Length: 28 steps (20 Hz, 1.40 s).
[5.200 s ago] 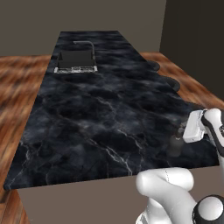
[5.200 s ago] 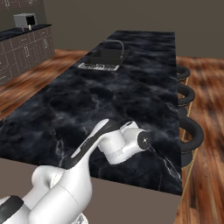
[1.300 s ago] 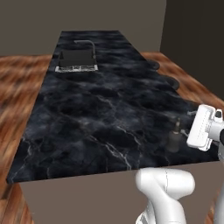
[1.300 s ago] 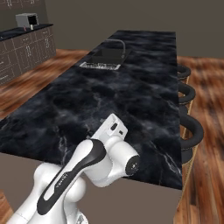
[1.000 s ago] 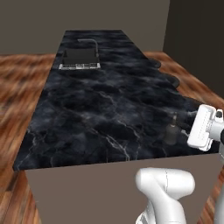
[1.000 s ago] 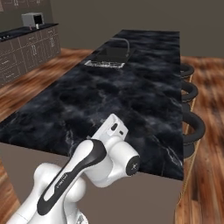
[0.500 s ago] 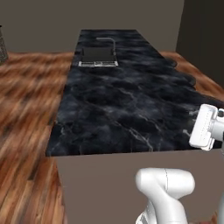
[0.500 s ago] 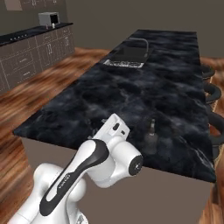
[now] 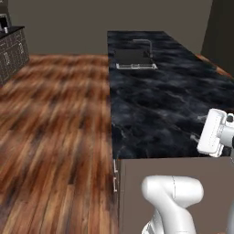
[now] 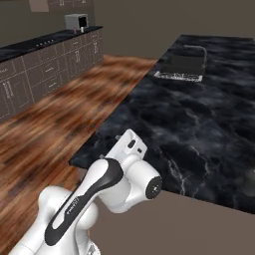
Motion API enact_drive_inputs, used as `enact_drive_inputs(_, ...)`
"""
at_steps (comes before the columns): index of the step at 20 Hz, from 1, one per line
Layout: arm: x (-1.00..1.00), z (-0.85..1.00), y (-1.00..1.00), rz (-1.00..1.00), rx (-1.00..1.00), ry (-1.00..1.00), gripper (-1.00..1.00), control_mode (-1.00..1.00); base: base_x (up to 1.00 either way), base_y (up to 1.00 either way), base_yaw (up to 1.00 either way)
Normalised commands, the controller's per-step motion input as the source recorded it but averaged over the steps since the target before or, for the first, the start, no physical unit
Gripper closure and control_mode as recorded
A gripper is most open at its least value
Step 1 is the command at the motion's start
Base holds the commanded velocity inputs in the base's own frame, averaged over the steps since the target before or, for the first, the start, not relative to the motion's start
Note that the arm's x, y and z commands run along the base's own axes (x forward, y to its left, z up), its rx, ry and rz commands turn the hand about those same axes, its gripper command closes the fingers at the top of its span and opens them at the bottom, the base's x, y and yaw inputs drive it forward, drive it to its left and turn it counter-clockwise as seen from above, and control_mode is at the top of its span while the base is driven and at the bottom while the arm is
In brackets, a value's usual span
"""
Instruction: Move the drinks to the dining counter.
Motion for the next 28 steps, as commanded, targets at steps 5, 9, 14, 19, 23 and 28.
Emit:
enact_drive_inputs(5, 0.0, 0.0, 0.0, 0.0, 0.0, 0.0, -1.0, 1.0, 0.0, 1.0, 0.07)
enact_drive_inputs(9, 0.0, 0.0, 0.0, 0.0, 0.0, 0.0, -1.0, 1.0, 0.0, 1.0, 0.07)
enact_drive_inputs(14, 0.0, 0.0, 0.0, 0.0, 0.0, 0.0, -1.0, 1.0, 0.0, 1.0, 0.07)
enact_drive_inputs(19, 0.0, 0.0, 0.0, 0.0, 0.0, 0.0, -1.0, 1.0, 0.0, 0.98, 0.06)
enact_drive_inputs(23, 0.0, 0.0, 0.0, 0.0, 0.0, 0.0, -1.0, 1.0, 0.02, 0.91, 0.06)
enact_drive_inputs(28, 0.0, 0.0, 0.0, 0.0, 0.0, 0.0, -1.0, 1.0, 0.24, 0.76, 0.05)
